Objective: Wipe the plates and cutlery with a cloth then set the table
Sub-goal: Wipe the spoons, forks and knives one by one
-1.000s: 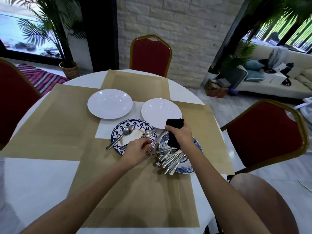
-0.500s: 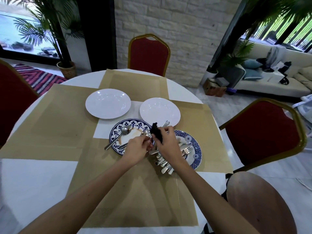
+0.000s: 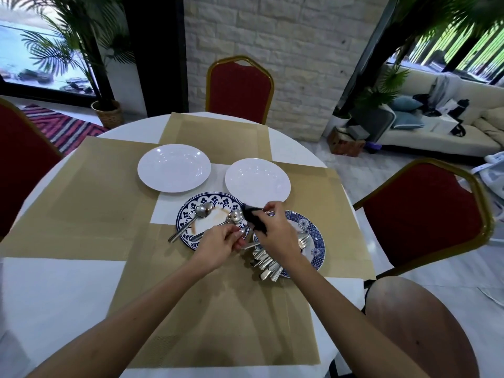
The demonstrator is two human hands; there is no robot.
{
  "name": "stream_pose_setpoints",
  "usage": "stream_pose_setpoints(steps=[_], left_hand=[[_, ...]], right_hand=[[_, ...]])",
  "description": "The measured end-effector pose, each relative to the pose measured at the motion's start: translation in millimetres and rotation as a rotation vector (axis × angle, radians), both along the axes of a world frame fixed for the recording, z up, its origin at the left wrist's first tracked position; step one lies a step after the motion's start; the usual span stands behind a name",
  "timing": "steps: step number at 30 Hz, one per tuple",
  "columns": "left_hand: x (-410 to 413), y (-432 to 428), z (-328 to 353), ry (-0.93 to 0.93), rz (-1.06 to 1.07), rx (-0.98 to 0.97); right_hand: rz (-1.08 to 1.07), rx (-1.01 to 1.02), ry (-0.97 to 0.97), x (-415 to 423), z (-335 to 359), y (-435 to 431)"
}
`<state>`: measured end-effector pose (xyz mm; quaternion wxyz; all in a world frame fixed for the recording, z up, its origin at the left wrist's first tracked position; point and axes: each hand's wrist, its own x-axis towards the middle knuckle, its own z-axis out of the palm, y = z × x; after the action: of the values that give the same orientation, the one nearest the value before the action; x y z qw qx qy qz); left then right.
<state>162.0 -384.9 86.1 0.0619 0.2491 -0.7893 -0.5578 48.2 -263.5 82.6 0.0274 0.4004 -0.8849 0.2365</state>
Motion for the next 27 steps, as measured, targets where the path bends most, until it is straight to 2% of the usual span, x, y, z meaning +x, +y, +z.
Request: stream_pose_setpoints(steps=[2,5,9,12,15,18,20,21,22,24,25,27], left_hand=[[0.4,-2.8,-1.6,-0.024,-0.027,-0.063],[1.3,-6.0,-1.9,-0.077,-0.053,-0.185],[-3.4,-14.5,-3.0,-0.093,-0.086,-0.374],[-11.3,-30.3,-8.2,-0.065,-0.158,-0.612],[-20.9,-41.0,-8.3,-0.041,-0.202,-0.909],[-27.9,-34.6,-9.9,0.026,-0.007,-1.082],[-29.4,-18.2,-11.0,0.105,0.133,-1.025],[-29.0,-7.2,-9.3,0.130,0.155,-0.901],[-29.4,3.4,-5.5,0.135,0.175,-0.714],[-33.8,18.6,-1.7,-0.002,0.149,-0.271],[-37.7,21.6,-3.9,-0.056,0.126,-0.117],[-45.0,23.2,-7.6,-0.058,0.150,0.062]], right_hand=[[-0.004,0.012,-0.015,-1.4,-2.1,1.7],[-0.155,-0.038,-0.124,-20.1,7.9,2.0],[-0.285,-0.250,-0.651,-40.1,25.1,6.3],[-0.284,-0.333,-0.913,-43.0,26.3,17.3],[-0.333,-0.416,-0.993,-40.1,20.6,21.2],[-0.459,-0.539,-1.000,-31.1,12.6,16.4],[-0.575,-0.639,-1.012,-24.5,4.4,11.6],[-0.630,-0.685,-1.020,-21.4,1.1,10.3],[-0.677,-0.724,-1.029,-18.3,-1.9,8.9],[-0.729,-0.766,-1.040,-10.6,-6.1,8.0],[-0.738,-0.772,-1.036,-6.6,-8.1,8.1],[-0.753,-0.778,-1.023,2.0,-10.2,9.5]])
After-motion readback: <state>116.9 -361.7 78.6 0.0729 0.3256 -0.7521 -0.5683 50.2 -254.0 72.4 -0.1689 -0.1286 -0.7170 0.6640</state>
